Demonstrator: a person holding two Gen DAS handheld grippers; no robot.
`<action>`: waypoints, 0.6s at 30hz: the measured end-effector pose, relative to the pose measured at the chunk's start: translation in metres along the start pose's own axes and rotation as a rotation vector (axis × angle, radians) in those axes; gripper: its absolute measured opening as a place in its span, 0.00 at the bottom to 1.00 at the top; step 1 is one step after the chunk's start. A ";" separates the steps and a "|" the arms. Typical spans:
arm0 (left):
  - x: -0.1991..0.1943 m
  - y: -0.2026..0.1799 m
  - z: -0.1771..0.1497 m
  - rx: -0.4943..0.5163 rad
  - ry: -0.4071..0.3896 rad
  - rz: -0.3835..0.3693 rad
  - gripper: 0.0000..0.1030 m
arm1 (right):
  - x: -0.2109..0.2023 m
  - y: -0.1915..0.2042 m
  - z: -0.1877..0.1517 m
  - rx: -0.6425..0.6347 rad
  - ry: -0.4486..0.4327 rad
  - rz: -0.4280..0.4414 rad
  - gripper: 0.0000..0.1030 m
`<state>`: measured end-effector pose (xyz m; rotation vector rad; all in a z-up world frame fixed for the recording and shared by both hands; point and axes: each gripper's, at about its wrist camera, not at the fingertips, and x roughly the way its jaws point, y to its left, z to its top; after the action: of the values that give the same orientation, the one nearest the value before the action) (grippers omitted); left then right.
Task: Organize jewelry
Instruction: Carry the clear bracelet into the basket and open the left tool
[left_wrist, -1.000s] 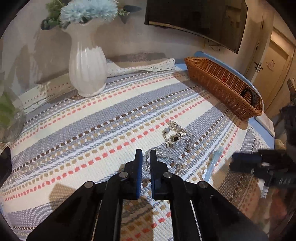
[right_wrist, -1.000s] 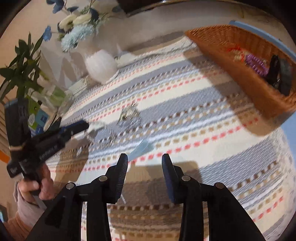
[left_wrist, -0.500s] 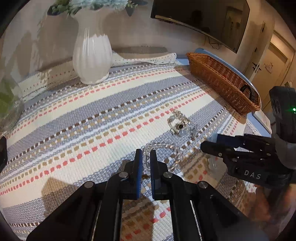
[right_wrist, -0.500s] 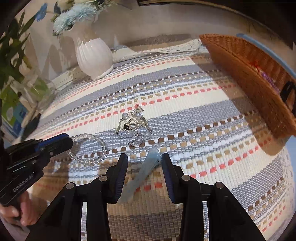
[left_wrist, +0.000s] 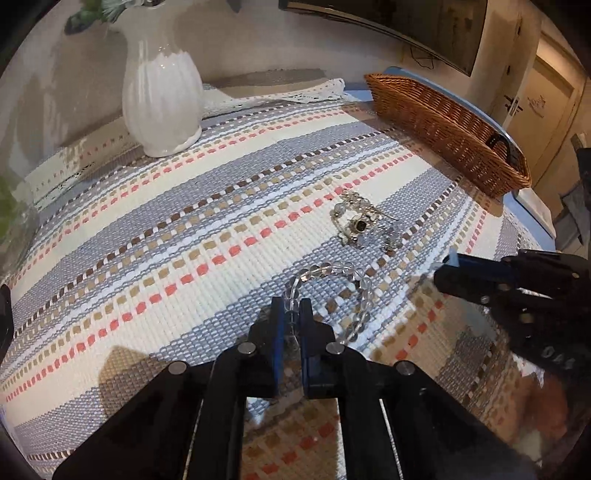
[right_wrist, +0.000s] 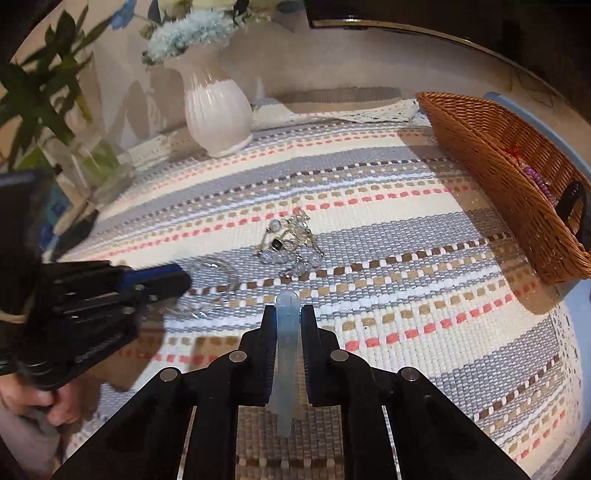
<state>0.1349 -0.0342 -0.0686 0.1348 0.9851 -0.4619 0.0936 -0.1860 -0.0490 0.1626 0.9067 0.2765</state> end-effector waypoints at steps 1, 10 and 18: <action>-0.004 -0.002 0.001 0.004 -0.014 0.008 0.05 | -0.004 -0.002 0.001 0.008 -0.007 0.019 0.12; -0.072 -0.031 0.050 0.089 -0.204 -0.079 0.05 | -0.072 -0.046 0.027 0.122 -0.133 0.199 0.12; -0.090 -0.080 0.118 0.185 -0.279 -0.168 0.05 | -0.123 -0.093 0.063 0.161 -0.255 0.129 0.12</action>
<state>0.1496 -0.1145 0.0789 0.1495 0.6813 -0.7064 0.0873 -0.3132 0.0583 0.3978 0.6653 0.2950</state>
